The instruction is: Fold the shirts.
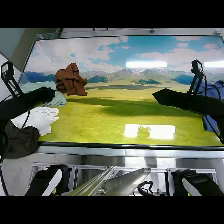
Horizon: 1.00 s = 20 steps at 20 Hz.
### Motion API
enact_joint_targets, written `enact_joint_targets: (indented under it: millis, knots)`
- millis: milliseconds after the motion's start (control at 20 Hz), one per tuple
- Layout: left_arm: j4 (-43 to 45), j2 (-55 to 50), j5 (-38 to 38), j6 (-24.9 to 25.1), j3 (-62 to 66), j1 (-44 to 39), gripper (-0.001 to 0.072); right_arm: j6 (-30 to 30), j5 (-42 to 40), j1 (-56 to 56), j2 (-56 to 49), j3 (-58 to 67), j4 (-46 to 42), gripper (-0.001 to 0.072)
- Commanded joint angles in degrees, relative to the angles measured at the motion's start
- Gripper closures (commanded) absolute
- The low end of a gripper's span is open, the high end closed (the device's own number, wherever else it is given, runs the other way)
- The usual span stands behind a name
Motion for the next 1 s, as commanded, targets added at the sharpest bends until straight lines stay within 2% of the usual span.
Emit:
enact_joint_targets:
  millis: [0, 50, 200, 400, 550, 750, 800, 850, 900, 950]
  knots:
    - [-2.82, -10.71, -2.03, -1.81, 3.5, 6.82, 0.0084, 0.0, 0.98, 0.07, -4.42, 0.0, 3.61, 0.0287]
    - [-8.55, -16.65, 0.31, -1.79, 6.14, 10.1, 0.002, -0.02, 1.22, 0.11, -6.1, 0.0, 4.31, 0.0286]
    - [-17.07, -33.48, 3.48, -1.77, 16.31, 14.8, 0.002, -0.02, 3.76, 2.21, -12.02, 0.0, 4.9, 0.0272]
    - [-18.4, -52.22, 0.33, -1.81, 31.87, 11.32, 0.002, 0.02, 10.32, 7.82, -18.75, 0.04, 5.46, 0.0273]
    - [-18.32, -62.36, -3.15, -1.81, 41.07, 8.02, 0.002, 0.04, 12.11, 9.2, -20.83, 0.15, 6.82, 0.0272]
    - [-16.7, -72.32, 2.4, -1.84, 50.29, 6.73, 0.0021, -0.02, 12.15, 9.16, -20.76, 1.57, 6.8, 0.0272]
    - [-16.06, -73.92, 4.0, -1.84, 52.02, 6.75, 0.0053, -0.02, 12.15, 9.16, -20.76, 2.25, 6.78, 0.0273]
    - [-15.76, -75.47, 5.4, -1.81, 54.01, 6.84, 0.0189, -0.04, 12.13, 9.16, -20.76, 2.95, 6.75, 0.0273]
    - [-15.34, -76.67, 6.67, -1.81, 55.76, 6.82, 0.0454, -0.22, 12.15, 9.16, -20.76, 3.52, 6.75, 0.0274]
    - [-15.45, -77.33, 7.72, -1.77, 57.2, 6.64, 0.0689, -0.24, 12.15, 9.16, -20.76, 3.87, 6.6, 0.0274]
